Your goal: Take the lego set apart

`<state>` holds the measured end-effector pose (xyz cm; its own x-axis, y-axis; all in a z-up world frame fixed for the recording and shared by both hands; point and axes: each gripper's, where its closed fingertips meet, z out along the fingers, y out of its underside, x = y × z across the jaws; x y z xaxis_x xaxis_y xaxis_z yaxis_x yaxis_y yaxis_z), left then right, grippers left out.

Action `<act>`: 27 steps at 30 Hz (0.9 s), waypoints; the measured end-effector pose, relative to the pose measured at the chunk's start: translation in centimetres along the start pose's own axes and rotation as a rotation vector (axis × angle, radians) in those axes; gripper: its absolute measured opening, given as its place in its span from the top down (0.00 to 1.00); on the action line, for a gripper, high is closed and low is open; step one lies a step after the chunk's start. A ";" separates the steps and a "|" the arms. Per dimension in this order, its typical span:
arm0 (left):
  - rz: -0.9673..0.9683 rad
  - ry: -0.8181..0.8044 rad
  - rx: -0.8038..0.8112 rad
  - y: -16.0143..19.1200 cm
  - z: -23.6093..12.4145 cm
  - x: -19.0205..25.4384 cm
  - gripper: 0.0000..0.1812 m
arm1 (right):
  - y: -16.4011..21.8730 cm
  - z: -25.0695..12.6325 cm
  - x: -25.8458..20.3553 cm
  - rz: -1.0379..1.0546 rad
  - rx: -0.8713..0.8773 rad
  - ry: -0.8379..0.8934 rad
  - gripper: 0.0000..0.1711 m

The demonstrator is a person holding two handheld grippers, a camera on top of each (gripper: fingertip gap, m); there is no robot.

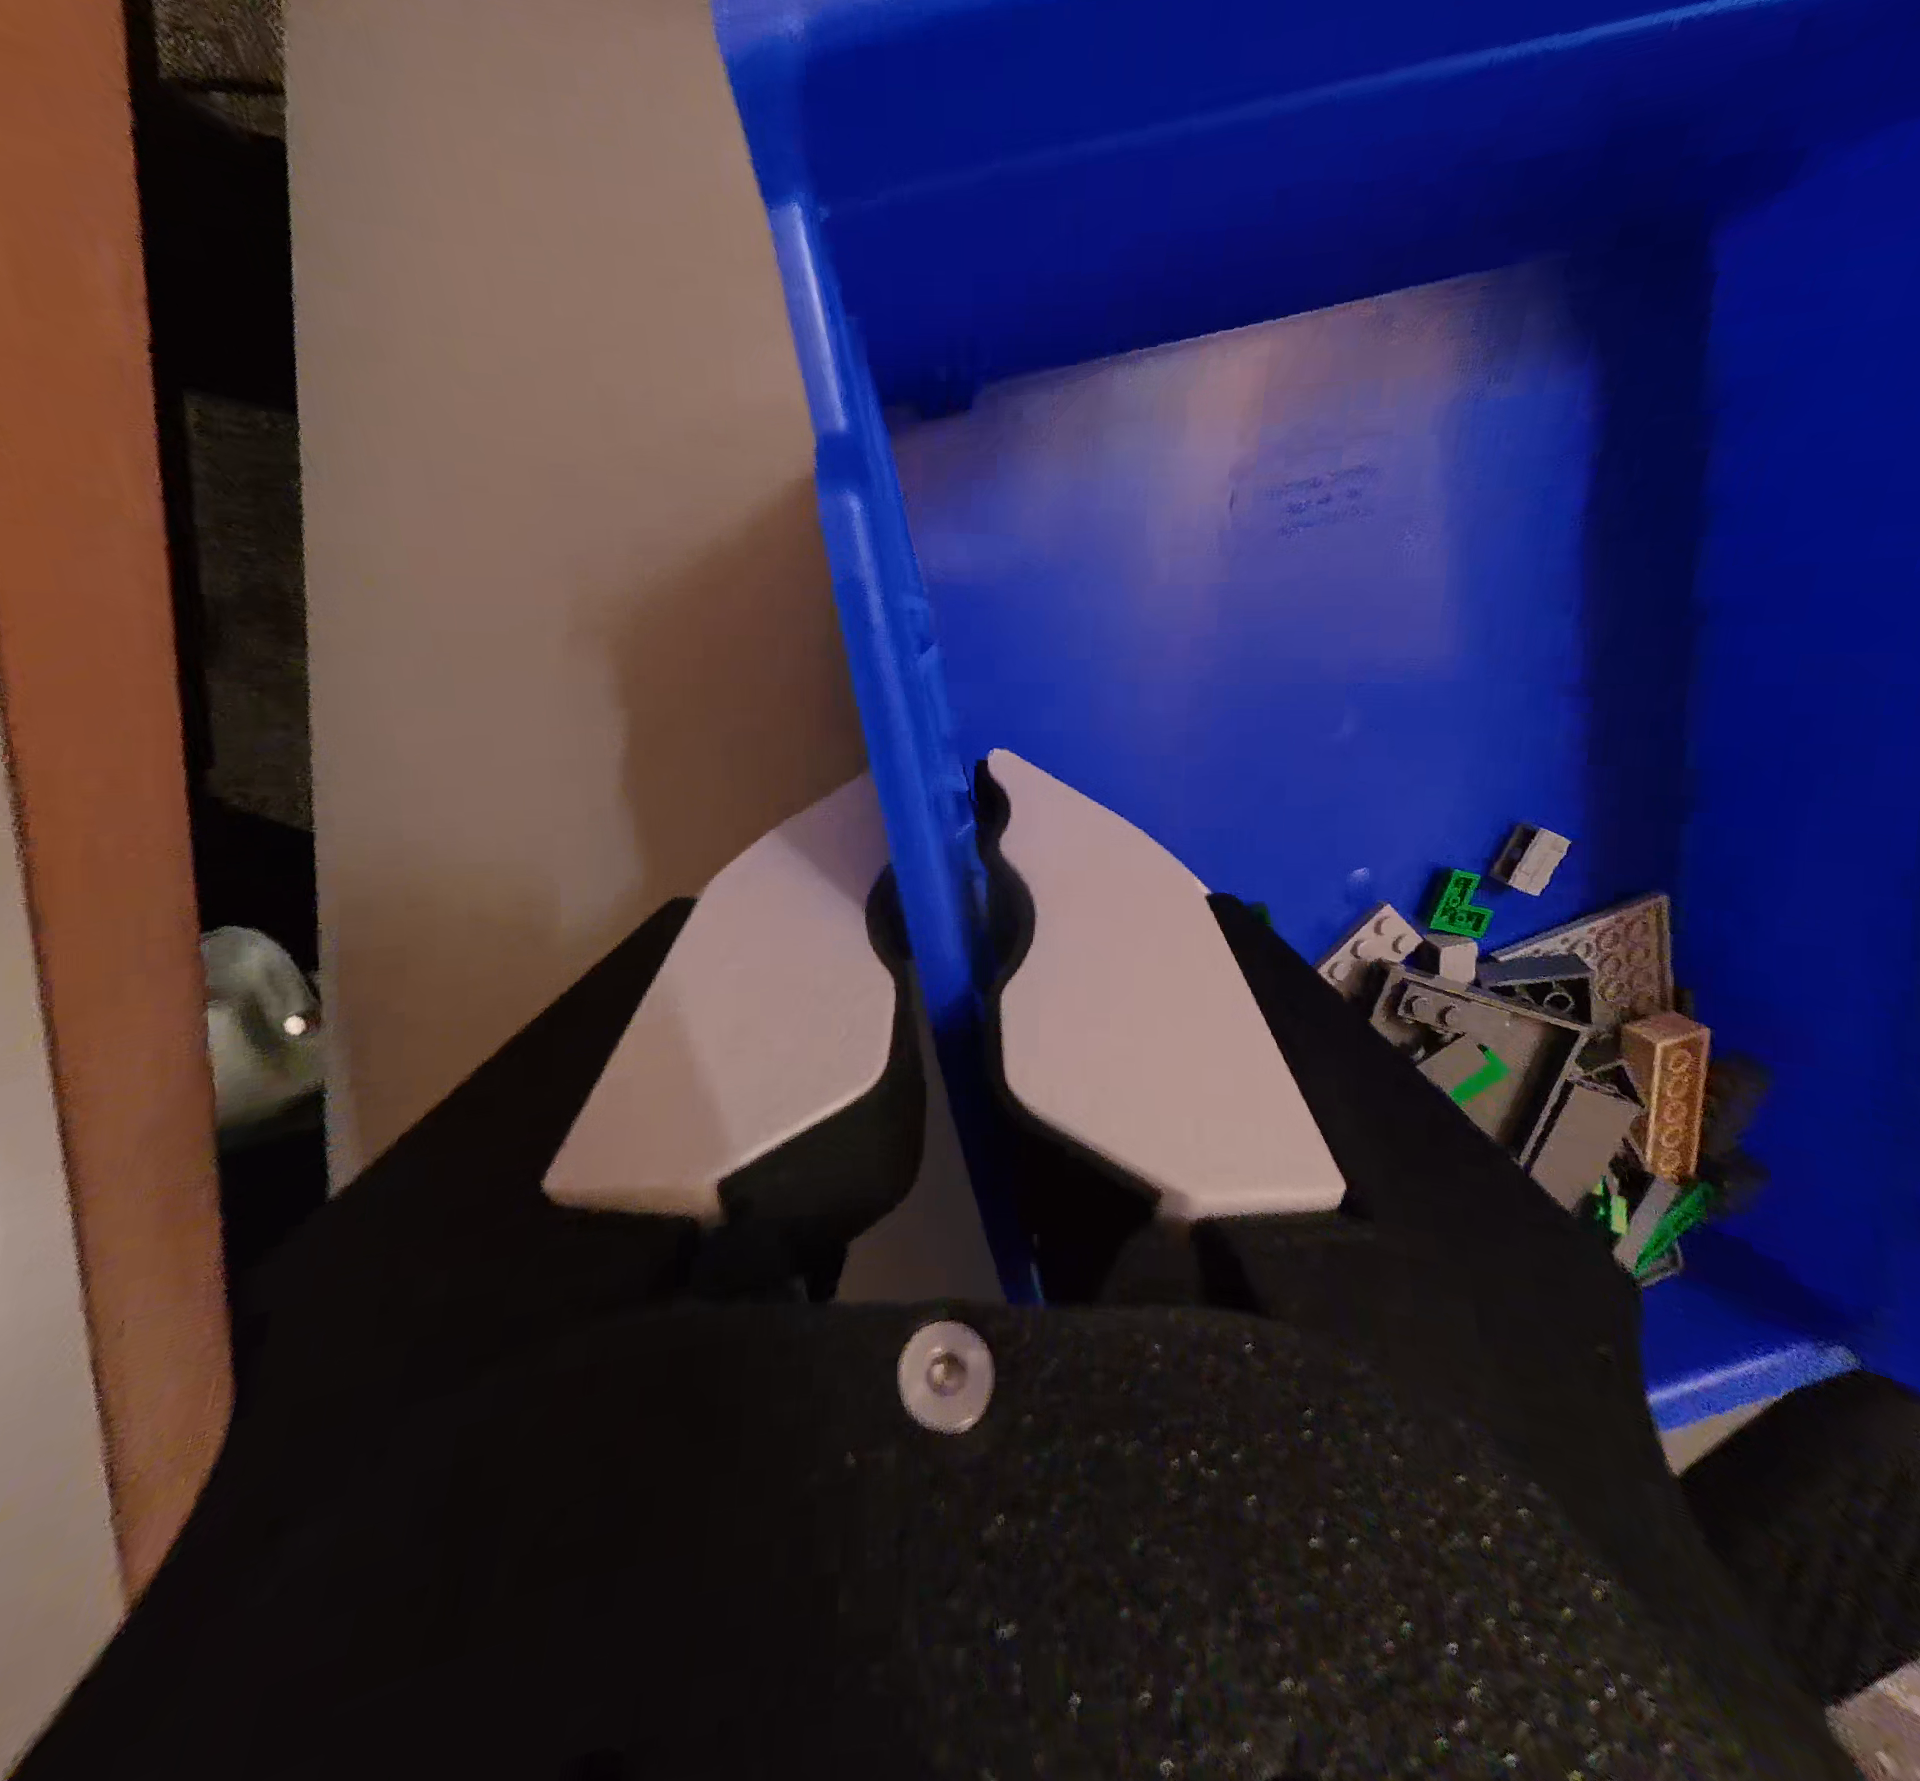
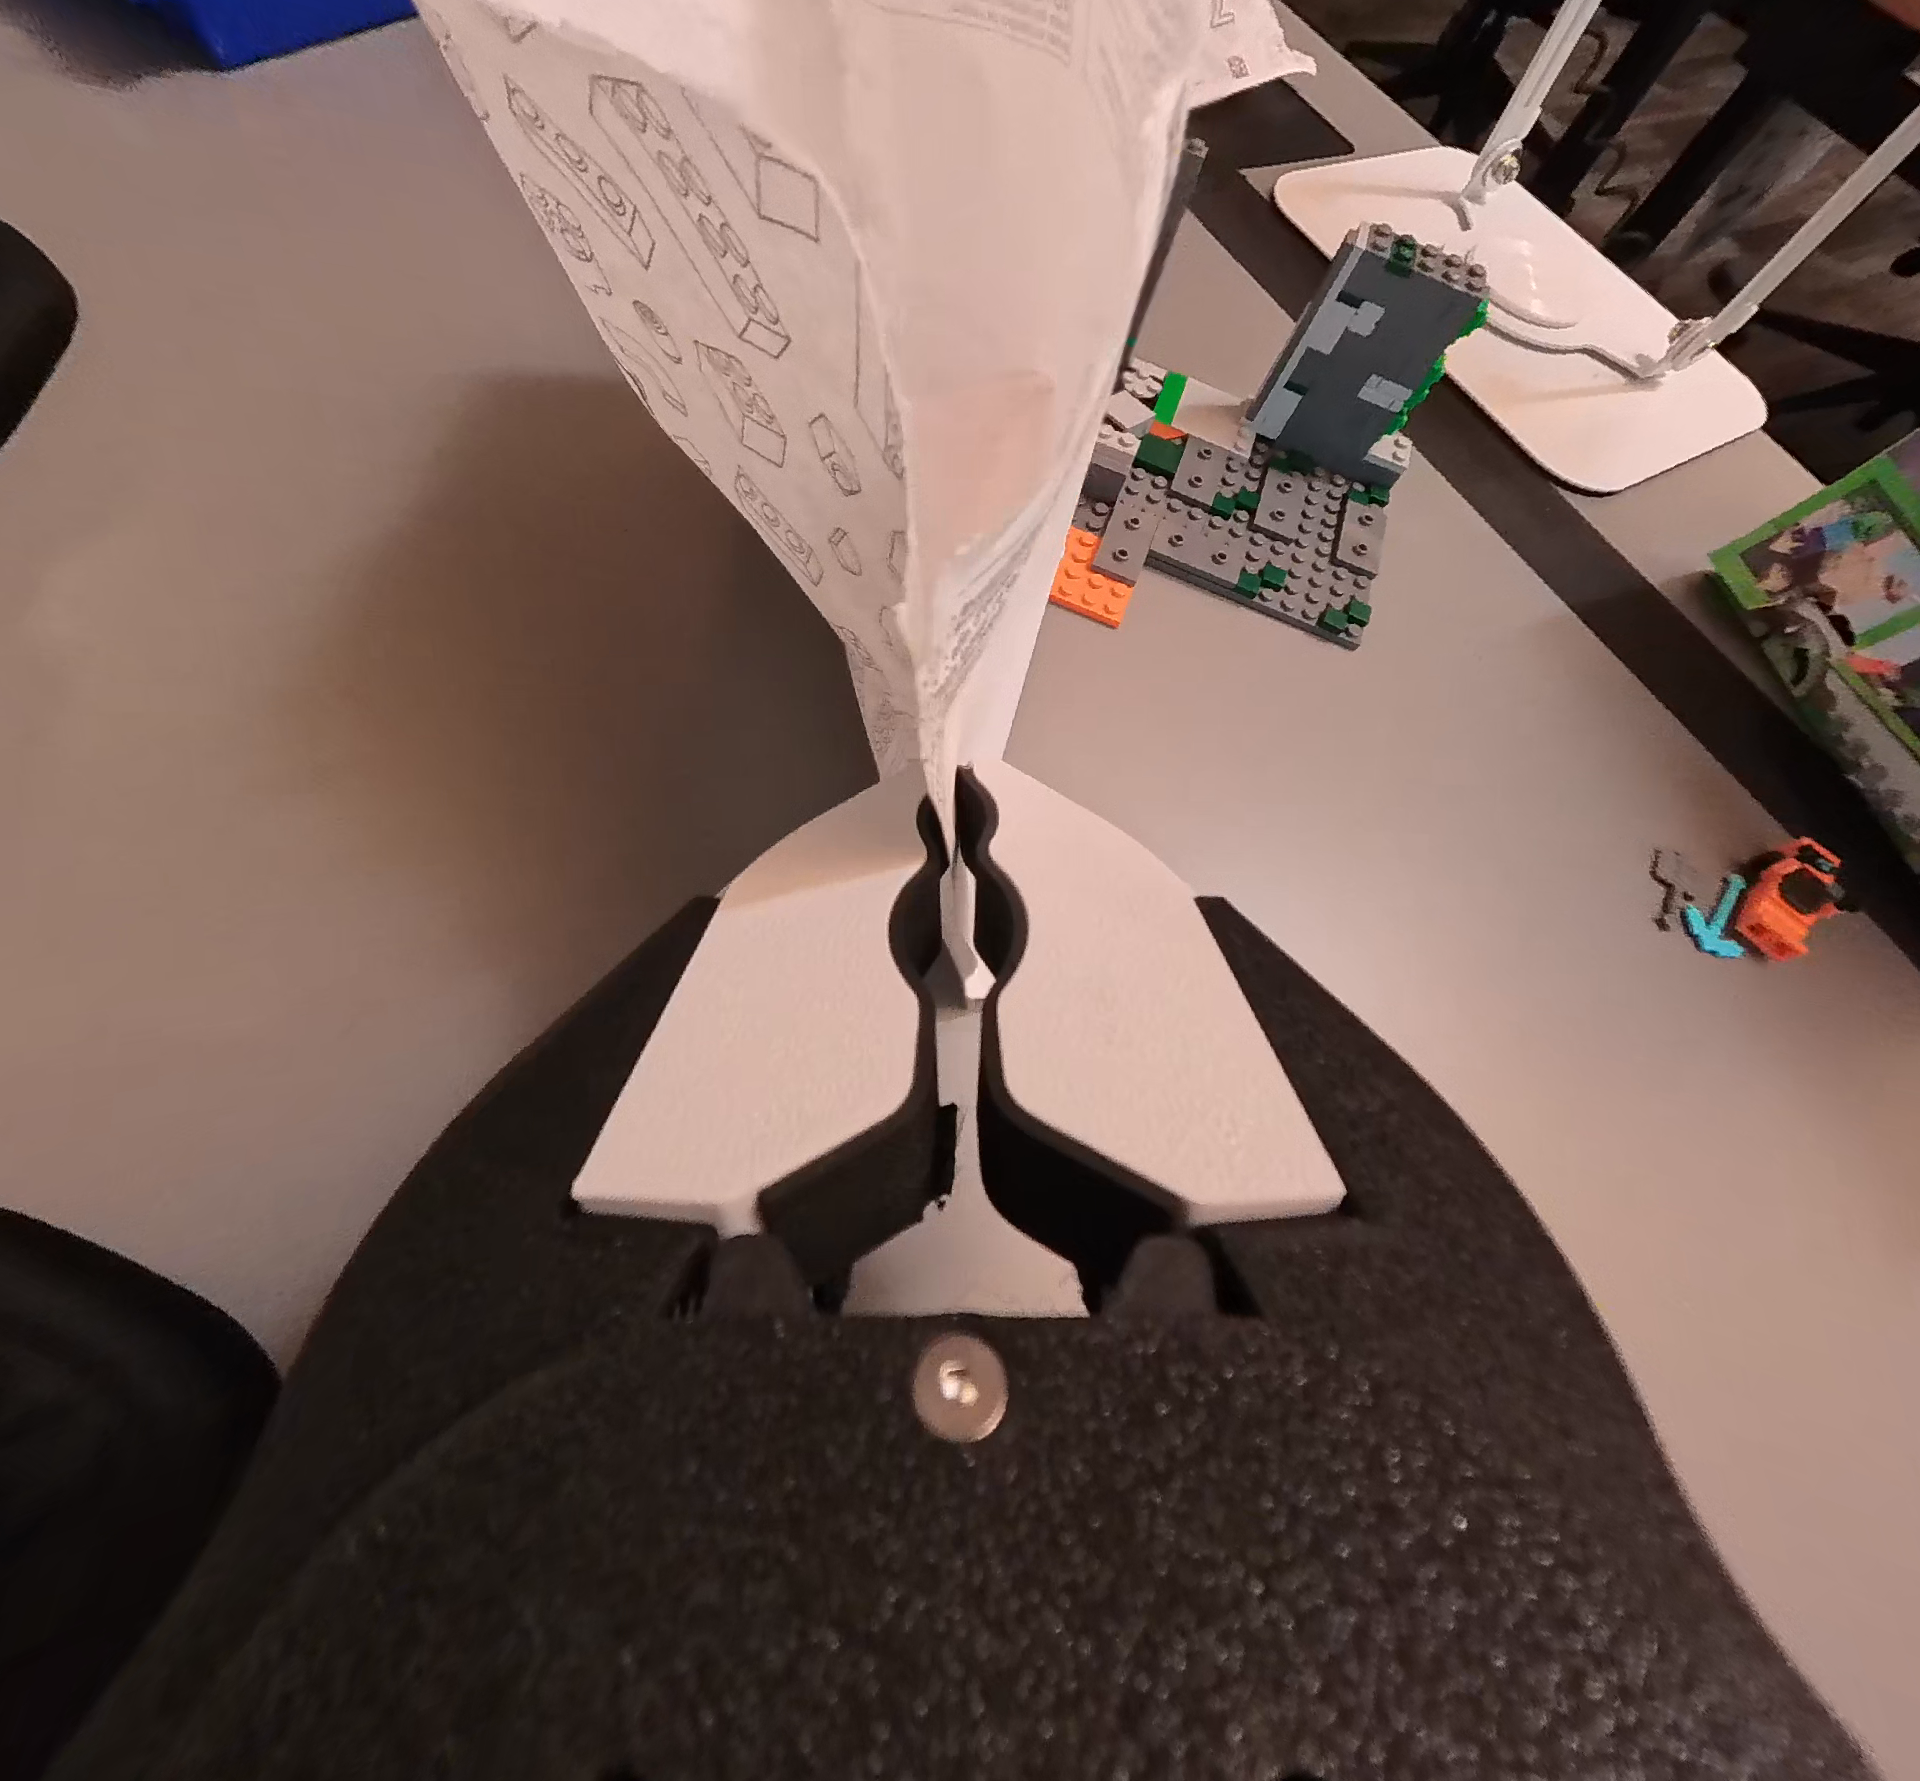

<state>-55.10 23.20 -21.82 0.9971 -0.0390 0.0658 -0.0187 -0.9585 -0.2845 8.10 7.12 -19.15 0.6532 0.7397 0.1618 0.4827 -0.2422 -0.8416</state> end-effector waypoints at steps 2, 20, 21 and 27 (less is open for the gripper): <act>0.038 -0.035 -0.004 0.0 -1.4 0.2 0.97 | 0.0 0.0 0.1 -0.005 0.001 0.001 1.00; 0.364 -0.084 0.168 -6.9 -11.6 13.4 0.97 | -0.3 0.3 -1.0 0.064 0.022 -0.059 1.00; 0.367 -0.067 0.194 -7.5 -12.2 14.6 0.97 | -0.3 0.4 -1.2 0.061 0.022 -0.064 1.00; 0.417 -0.019 0.296 -11.6 -16.2 21.1 0.97 | -0.6 0.8 -1.9 0.075 0.016 -0.098 1.00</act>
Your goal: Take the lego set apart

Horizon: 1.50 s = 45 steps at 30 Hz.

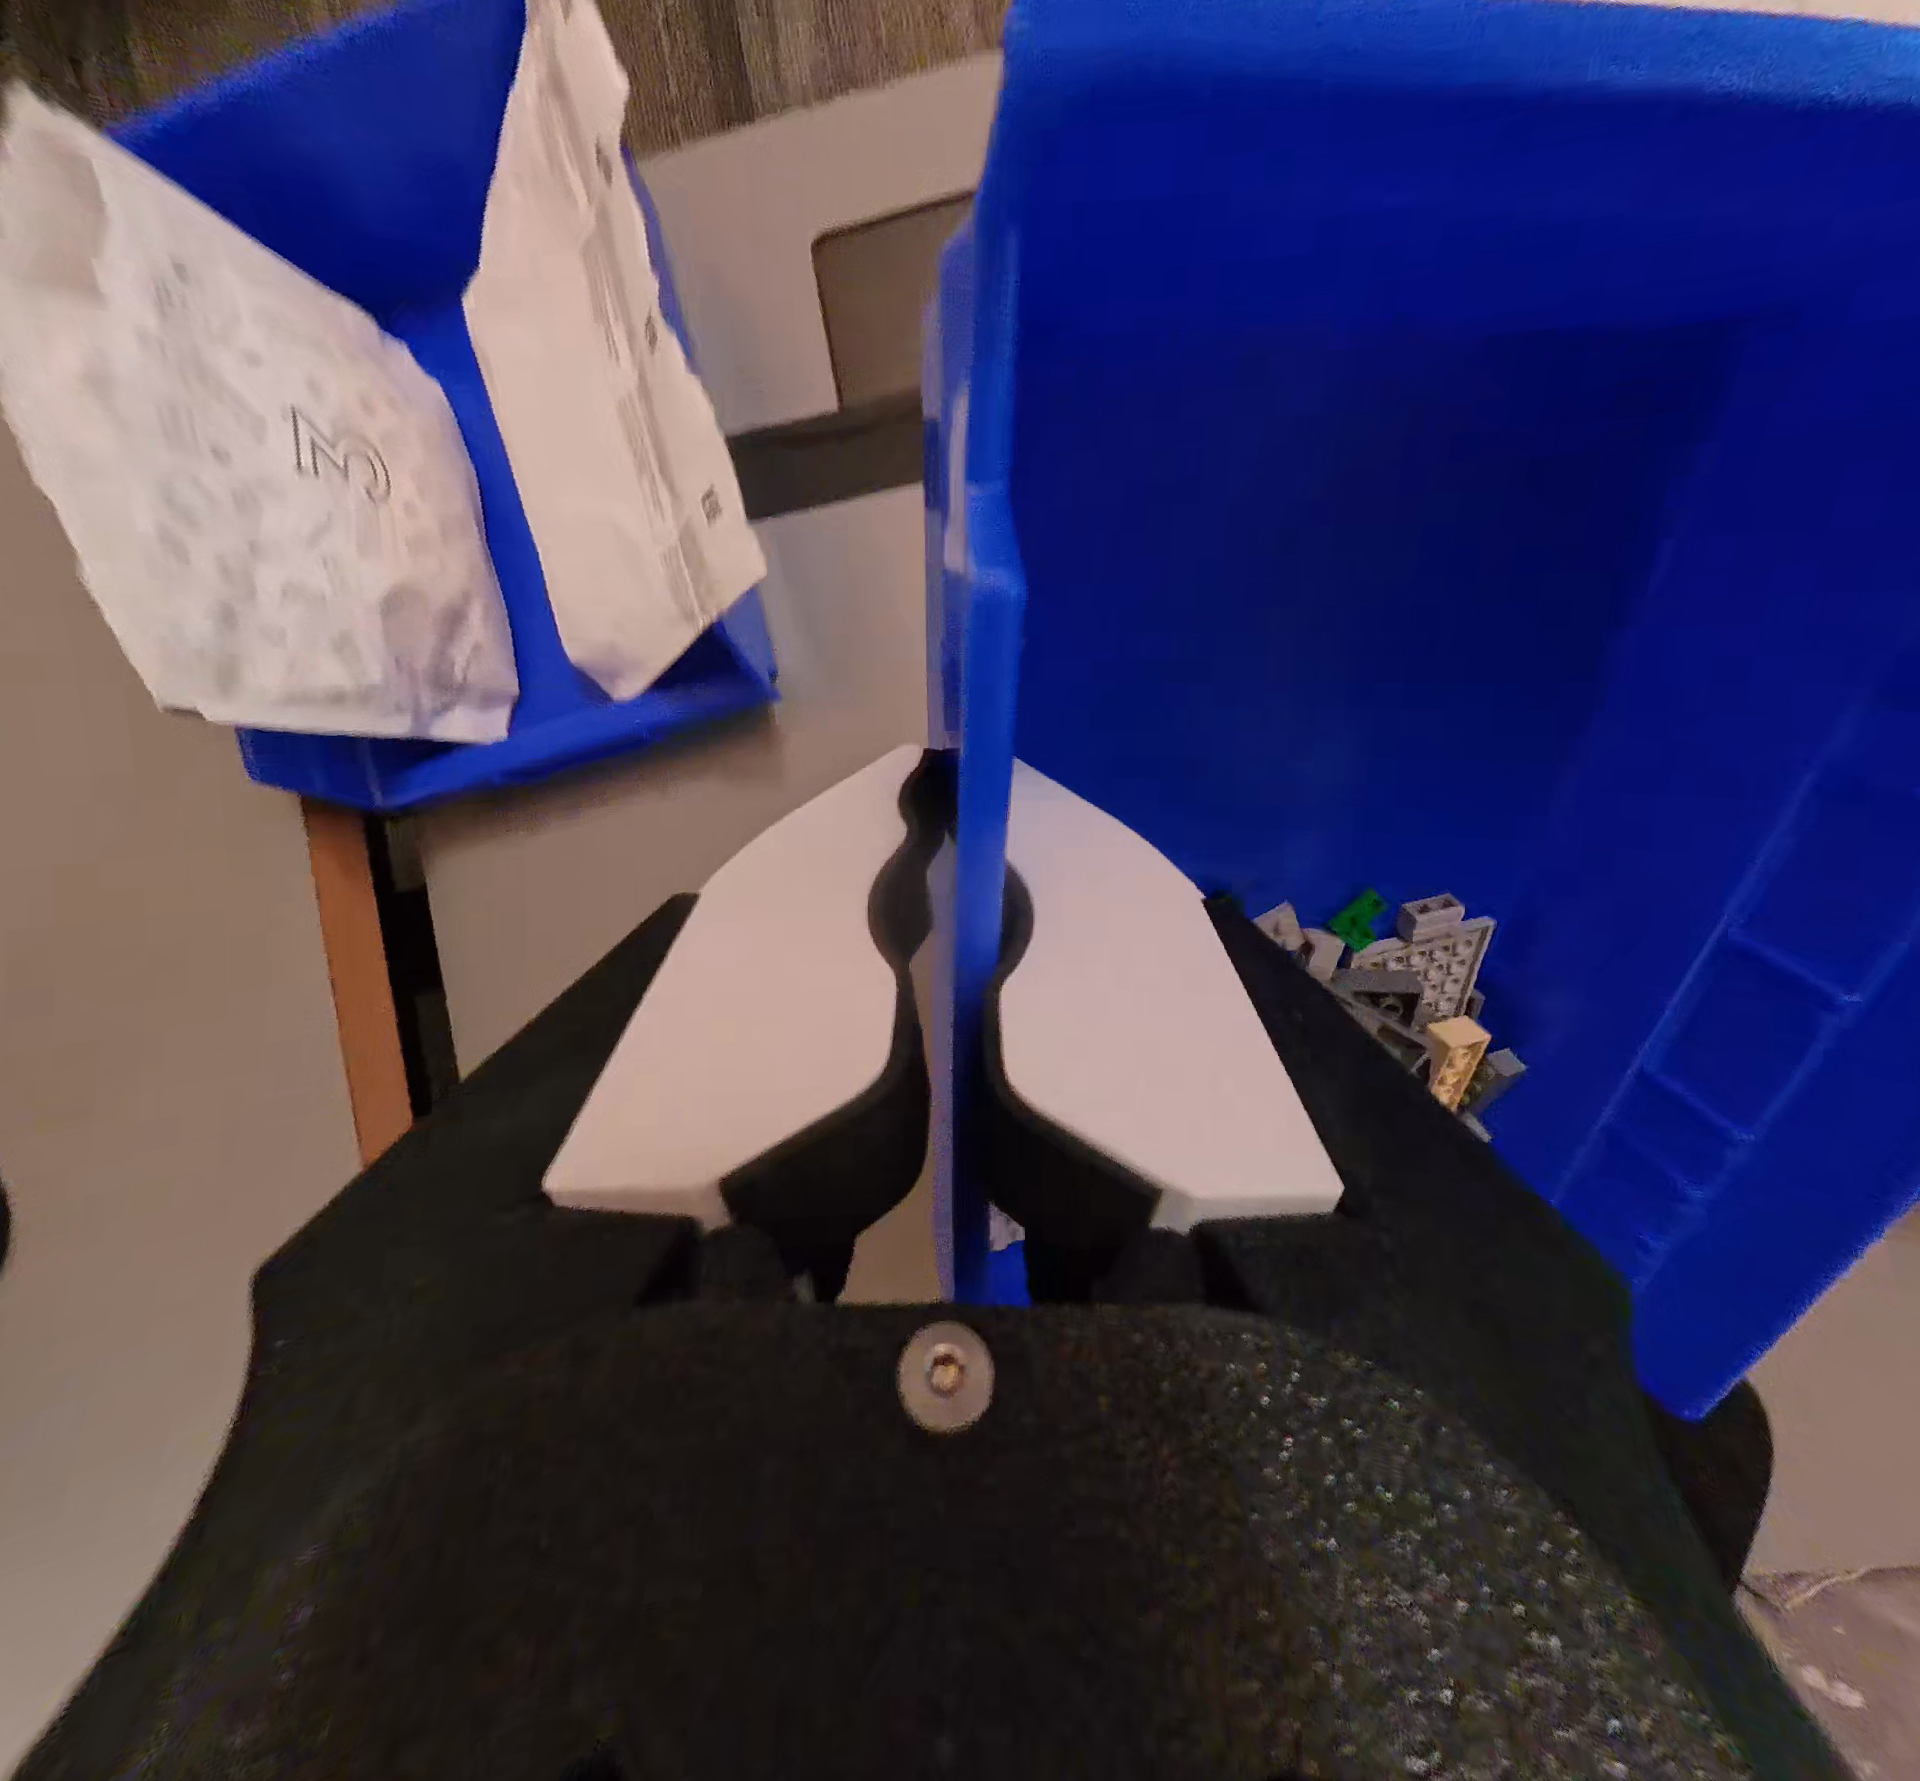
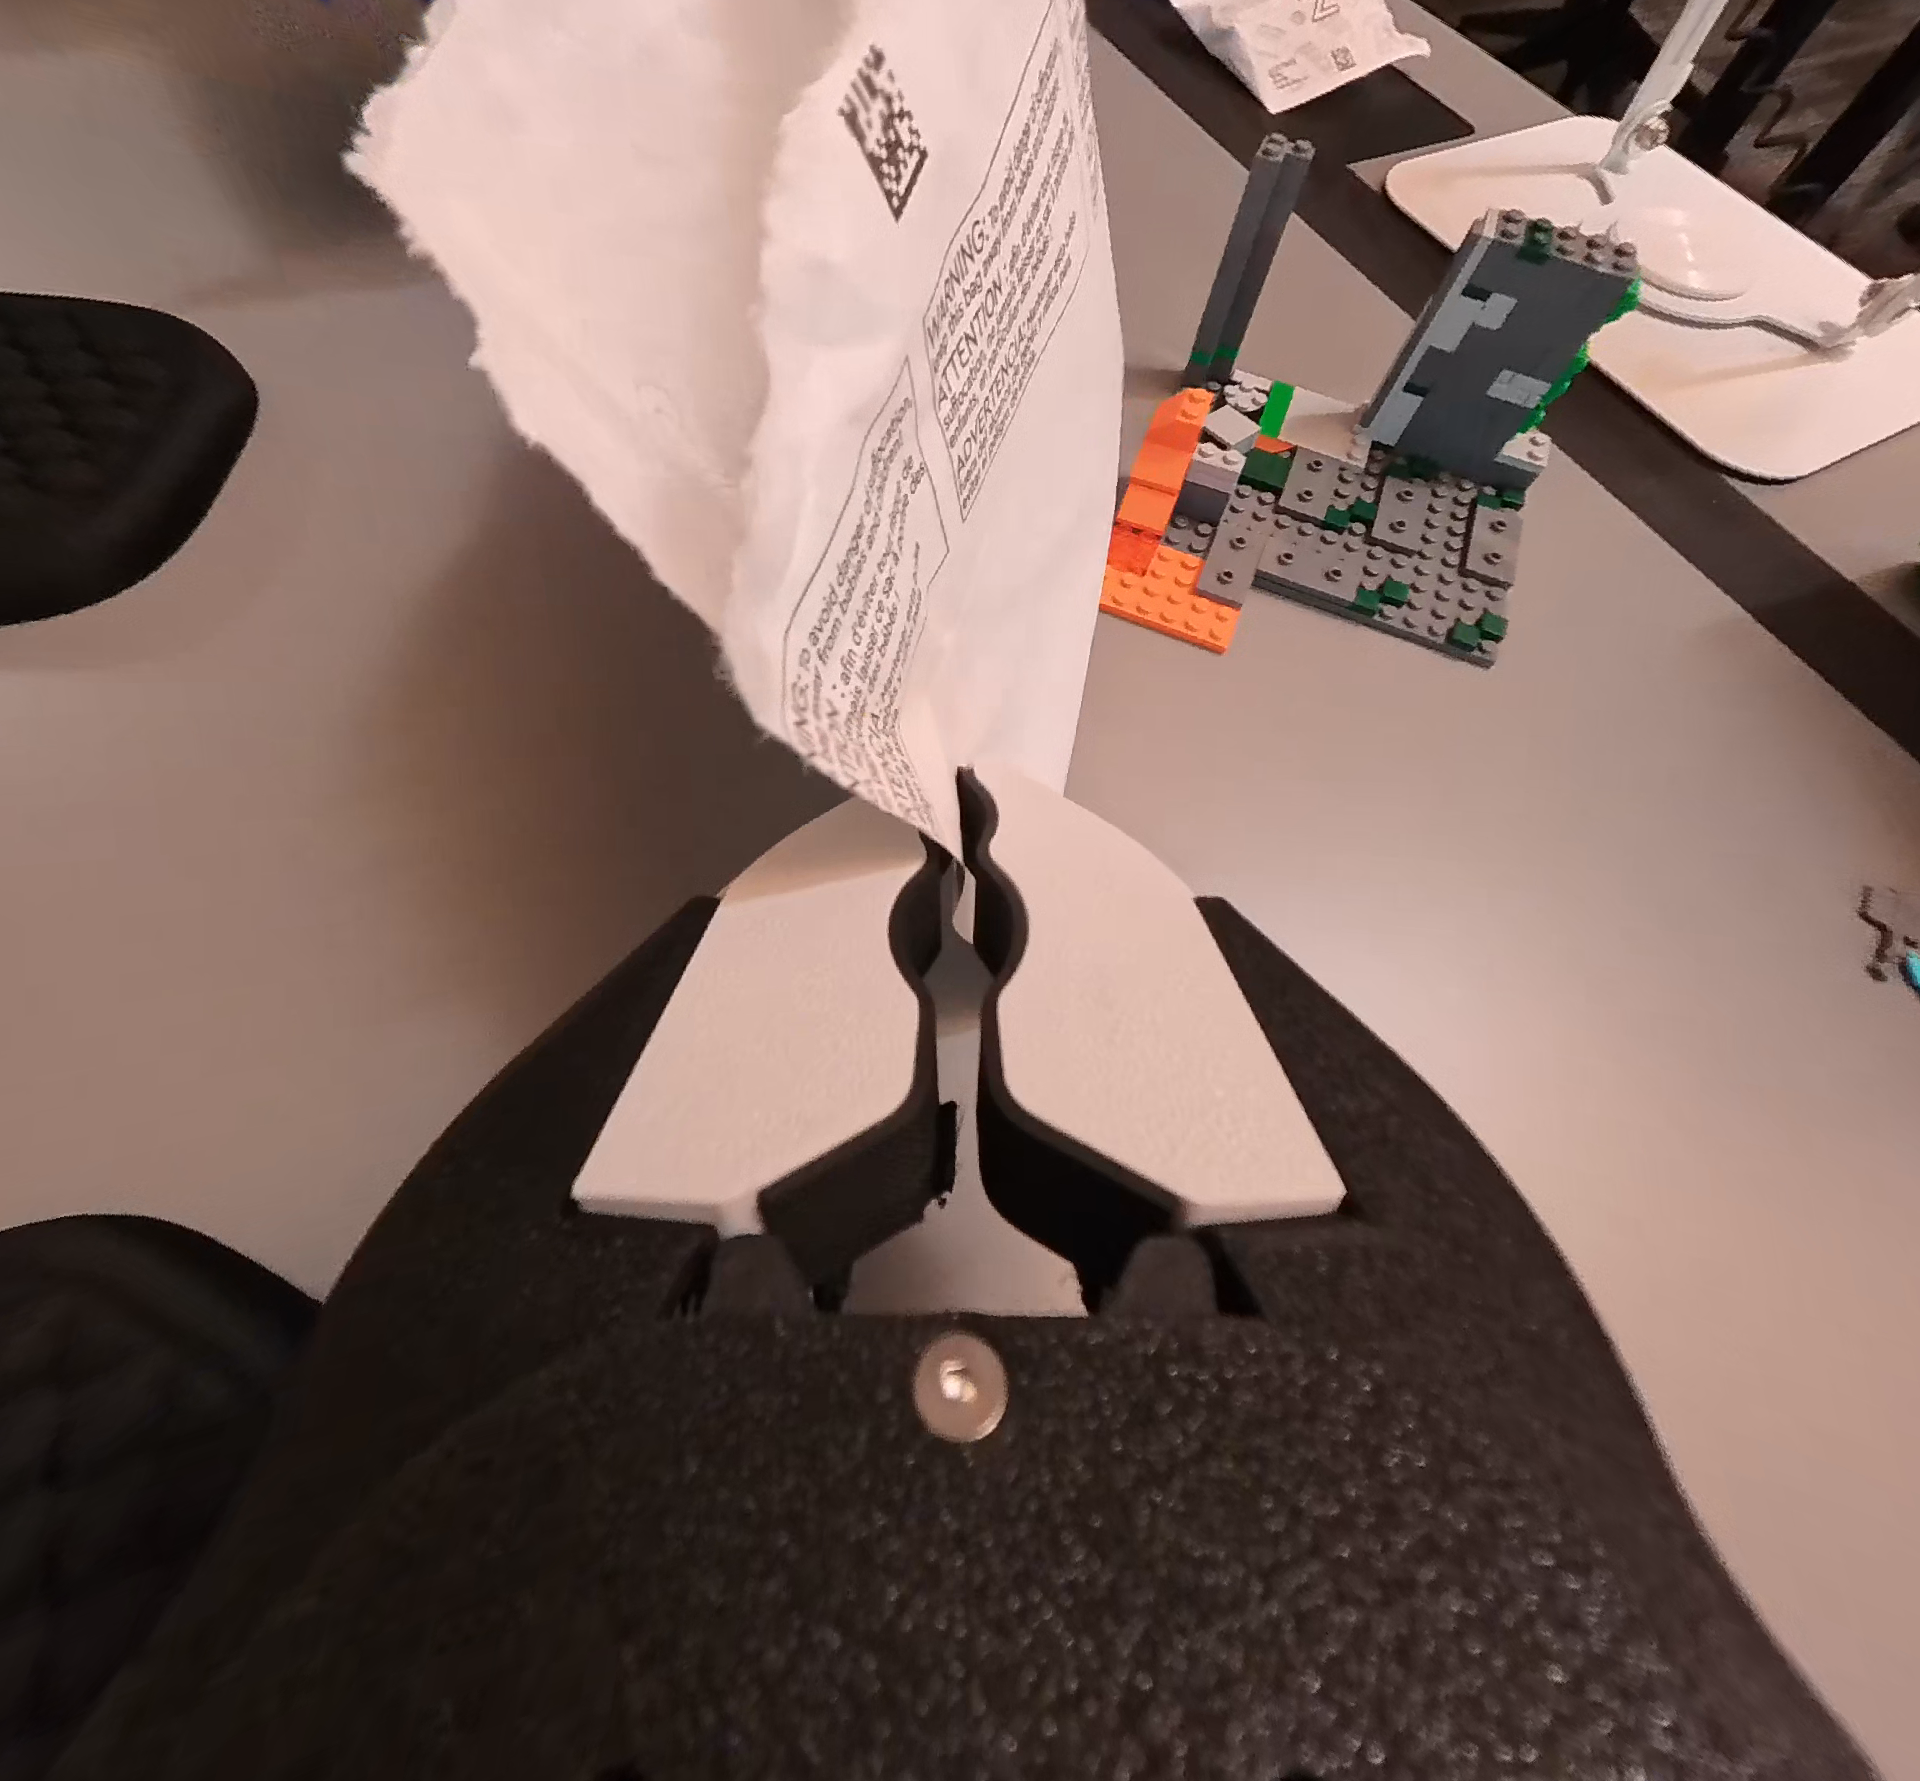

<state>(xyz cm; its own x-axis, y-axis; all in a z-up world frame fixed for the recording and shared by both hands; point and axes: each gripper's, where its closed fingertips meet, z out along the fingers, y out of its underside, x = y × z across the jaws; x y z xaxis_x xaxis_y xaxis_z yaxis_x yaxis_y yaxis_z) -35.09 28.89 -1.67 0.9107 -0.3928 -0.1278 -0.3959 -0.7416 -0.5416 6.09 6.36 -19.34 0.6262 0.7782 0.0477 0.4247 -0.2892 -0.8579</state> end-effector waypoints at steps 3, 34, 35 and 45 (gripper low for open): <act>0.024 -0.015 0.045 -3.8 -1.8 1.3 0.97 | -0.1 0.2 -0.2 0.023 -0.005 -0.034 1.00; 0.090 0.064 0.417 -22.0 -8.9 15.9 0.97 | -3.3 3.6 -2.2 0.103 -0.040 -0.201 1.00; 0.090 0.072 0.411 -21.9 -8.6 16.3 0.97 | -3.5 3.6 -2.3 0.105 -0.038 -0.201 1.00; 0.109 0.111 0.375 -20.0 -5.6 18.4 0.96 | -3.5 3.9 -3.4 0.238 -0.039 -0.276 1.00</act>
<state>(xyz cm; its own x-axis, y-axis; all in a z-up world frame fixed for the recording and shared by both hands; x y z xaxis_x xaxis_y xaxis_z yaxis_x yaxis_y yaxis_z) -11.03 33.44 11.50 0.8392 -0.5301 -0.1216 -0.4002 -0.4504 -0.7981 -0.12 6.90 -18.47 0.5128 0.8062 -0.2951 0.3163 -0.4970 -0.8081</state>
